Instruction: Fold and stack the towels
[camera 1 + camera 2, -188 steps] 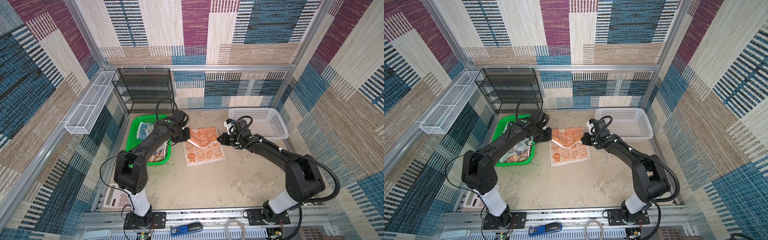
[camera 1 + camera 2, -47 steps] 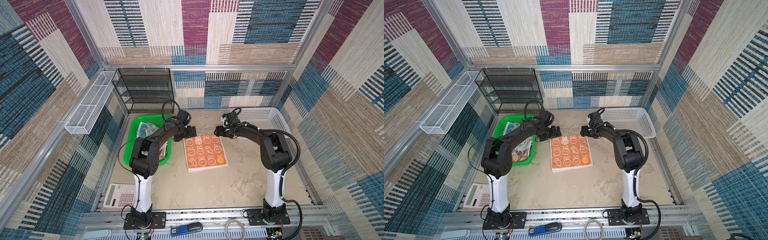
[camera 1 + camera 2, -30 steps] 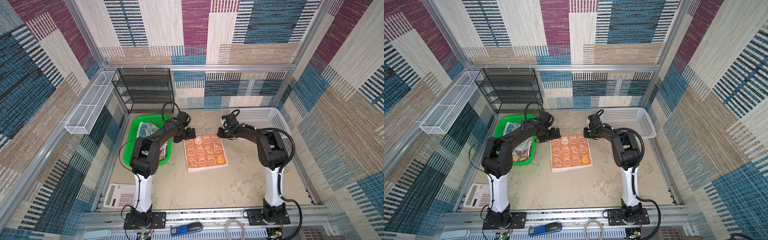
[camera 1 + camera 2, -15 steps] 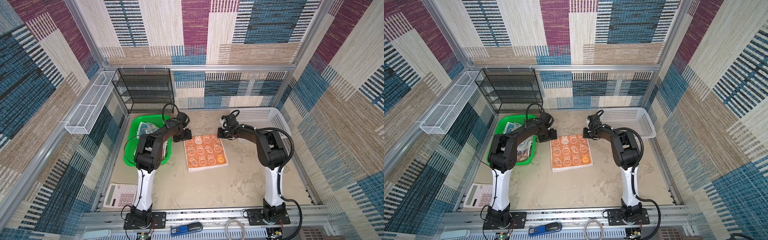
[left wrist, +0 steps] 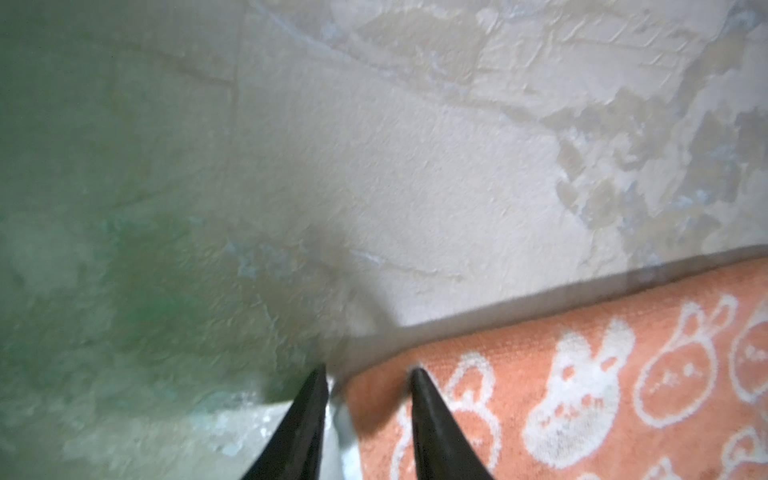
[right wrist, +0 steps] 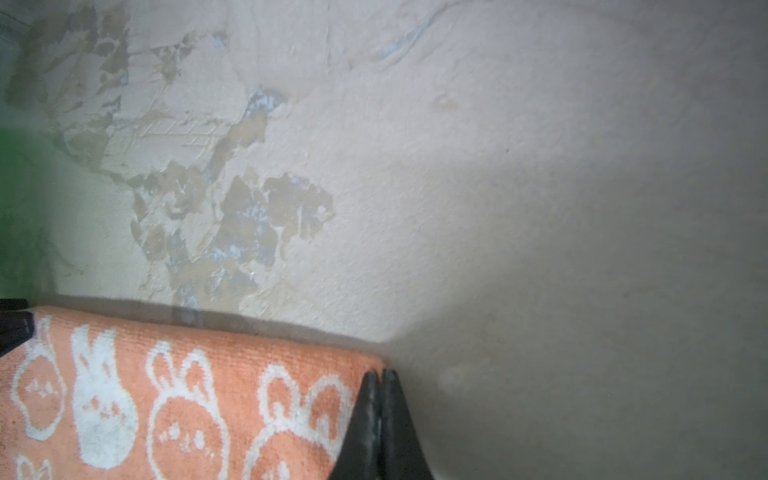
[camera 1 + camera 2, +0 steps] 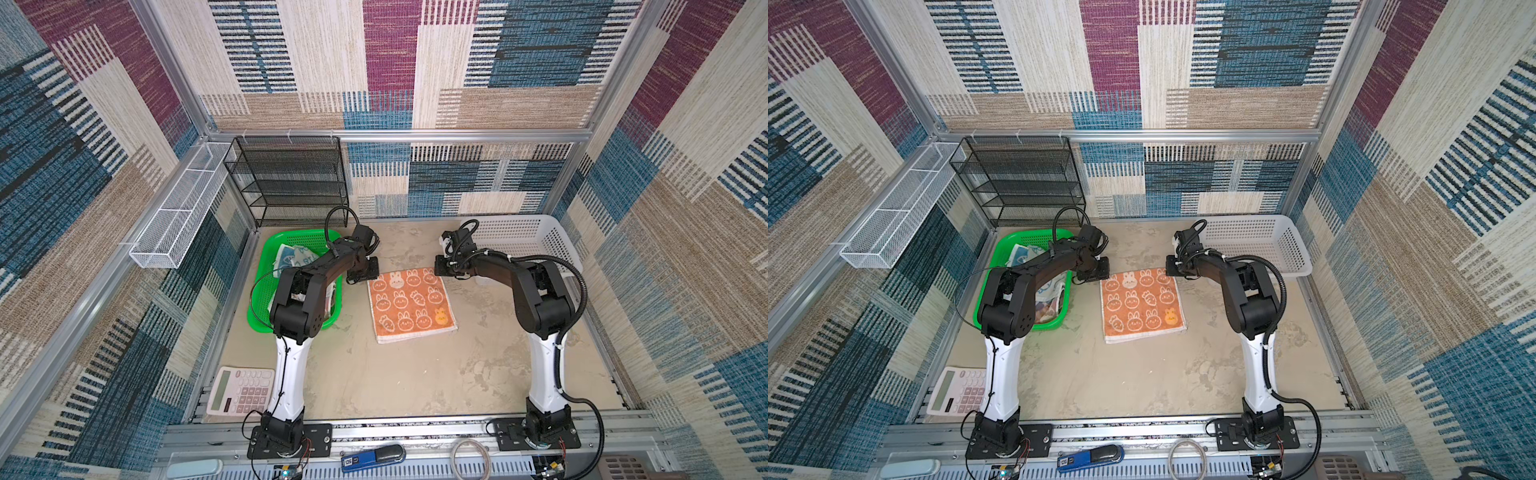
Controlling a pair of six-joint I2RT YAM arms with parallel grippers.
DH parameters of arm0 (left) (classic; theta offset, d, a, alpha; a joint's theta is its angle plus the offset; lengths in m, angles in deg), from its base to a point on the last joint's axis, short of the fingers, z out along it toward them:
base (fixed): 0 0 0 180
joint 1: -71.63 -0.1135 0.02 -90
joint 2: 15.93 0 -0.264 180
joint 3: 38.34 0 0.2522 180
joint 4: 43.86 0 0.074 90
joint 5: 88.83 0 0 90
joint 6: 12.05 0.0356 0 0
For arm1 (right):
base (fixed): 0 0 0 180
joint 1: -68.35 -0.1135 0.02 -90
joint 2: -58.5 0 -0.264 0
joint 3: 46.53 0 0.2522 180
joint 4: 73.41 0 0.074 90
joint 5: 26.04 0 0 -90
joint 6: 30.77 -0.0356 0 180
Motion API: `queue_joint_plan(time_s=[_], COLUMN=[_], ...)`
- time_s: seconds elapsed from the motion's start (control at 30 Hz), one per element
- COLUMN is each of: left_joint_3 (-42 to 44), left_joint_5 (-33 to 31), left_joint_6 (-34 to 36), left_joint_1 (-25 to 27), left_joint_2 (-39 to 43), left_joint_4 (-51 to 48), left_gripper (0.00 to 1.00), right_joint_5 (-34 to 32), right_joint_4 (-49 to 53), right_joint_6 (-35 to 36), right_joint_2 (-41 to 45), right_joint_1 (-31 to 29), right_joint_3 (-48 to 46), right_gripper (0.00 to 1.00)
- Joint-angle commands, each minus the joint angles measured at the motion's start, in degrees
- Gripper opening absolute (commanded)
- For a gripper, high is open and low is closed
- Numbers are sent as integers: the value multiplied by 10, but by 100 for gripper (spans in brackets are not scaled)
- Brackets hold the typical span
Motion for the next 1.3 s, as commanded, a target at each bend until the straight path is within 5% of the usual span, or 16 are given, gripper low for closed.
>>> queue_joint_plan(time_s=[0.0, 0.3, 0.87, 1.27], left_joint_3=[2, 8, 14, 166], left_joint_5=[-1, -24, -11, -6], left_joint_6=[17, 38, 60, 44], left_joint_1=[0, 0, 0, 10], left_joint_2=[-11, -14, 65, 202], left_joint_4=[-7, -10, -10, 63], left_gripper=[29, 0, 0, 0], right_joint_5=[-7, 5, 13, 39], right_joint_4=[33, 31, 45, 29], right_joint_6=[6, 0, -11, -33], right_joint_2=[-6, 6, 65, 204], right_joint_1=[-1, -1, -1, -1], right_joint_3=[-2, -3, -3, -127], right_gripper=[0, 0, 0, 0])
